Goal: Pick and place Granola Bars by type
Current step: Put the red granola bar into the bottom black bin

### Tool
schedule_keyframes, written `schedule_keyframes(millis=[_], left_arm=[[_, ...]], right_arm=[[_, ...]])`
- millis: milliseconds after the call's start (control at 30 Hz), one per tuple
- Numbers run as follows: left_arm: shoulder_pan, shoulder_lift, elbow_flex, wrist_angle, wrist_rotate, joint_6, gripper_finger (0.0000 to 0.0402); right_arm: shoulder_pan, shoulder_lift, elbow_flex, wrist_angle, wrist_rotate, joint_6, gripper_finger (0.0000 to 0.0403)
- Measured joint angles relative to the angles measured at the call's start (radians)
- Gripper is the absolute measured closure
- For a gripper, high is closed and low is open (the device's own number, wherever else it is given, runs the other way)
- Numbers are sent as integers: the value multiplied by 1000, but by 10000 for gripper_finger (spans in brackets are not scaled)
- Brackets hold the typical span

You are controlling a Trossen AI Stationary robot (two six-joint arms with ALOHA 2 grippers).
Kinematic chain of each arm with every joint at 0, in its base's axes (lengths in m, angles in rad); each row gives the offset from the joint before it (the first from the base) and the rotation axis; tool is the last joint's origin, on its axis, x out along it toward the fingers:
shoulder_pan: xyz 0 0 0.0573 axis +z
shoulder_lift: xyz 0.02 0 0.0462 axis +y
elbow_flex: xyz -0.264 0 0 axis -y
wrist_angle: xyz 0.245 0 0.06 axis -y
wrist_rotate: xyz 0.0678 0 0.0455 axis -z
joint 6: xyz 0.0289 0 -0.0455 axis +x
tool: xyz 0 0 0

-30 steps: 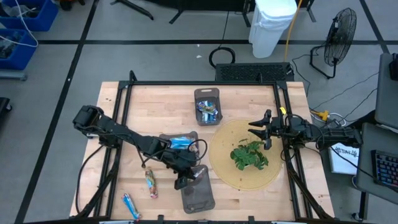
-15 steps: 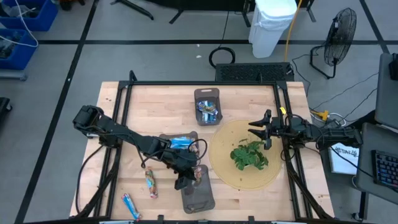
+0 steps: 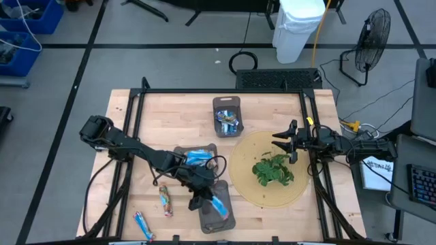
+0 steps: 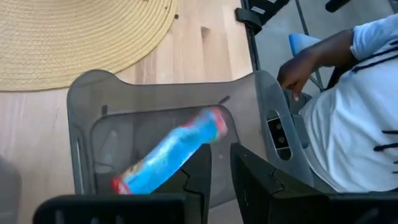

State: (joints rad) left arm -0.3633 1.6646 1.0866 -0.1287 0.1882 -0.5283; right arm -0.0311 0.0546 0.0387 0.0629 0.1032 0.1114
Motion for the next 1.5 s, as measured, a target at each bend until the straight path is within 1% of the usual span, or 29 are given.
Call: schedule_keyframes(millis=[133, 200, 333, 433, 600, 767, 867, 1100, 1300, 1400, 1500], left_arm=[[-4, -2, 0, -21, -4, -12, 337], [-16, -10, 0, -59, -6, -60, 337], [-56, -12, 0, -128, -6, -203, 337], [-89, -12, 0, -164, -6, -340, 337], [-144, -11, 0, -260, -9, -623, 337], [-191, -18, 0, -366, -14, -747, 337], [-204, -26, 0, -445, -40, -847, 337], [-224, -30, 0, -626, -178, -1155, 337], [-223, -30, 0, -743, -240, -1475, 337], [-223, -22, 0, -791, -225, -1630, 337], [-230, -1, 0, -829, -157, -1746, 337]], right_arm=[[0, 0, 0, 0, 0, 0, 273], [0, 0, 0, 0, 0, 0, 273], [0, 0, 0, 0, 0, 0, 273], [0, 0, 0, 0, 0, 0, 273], [0, 0, 0, 0, 0, 0, 273], [0, 0, 0, 0, 0, 0, 273], [0, 0, 0, 0, 0, 0, 273], [0, 0, 0, 0, 0, 0, 273], [0, 0, 0, 0, 0, 0, 273], [0, 0, 0, 0, 0, 0, 273], [0, 0, 0, 0, 0, 0, 273]])
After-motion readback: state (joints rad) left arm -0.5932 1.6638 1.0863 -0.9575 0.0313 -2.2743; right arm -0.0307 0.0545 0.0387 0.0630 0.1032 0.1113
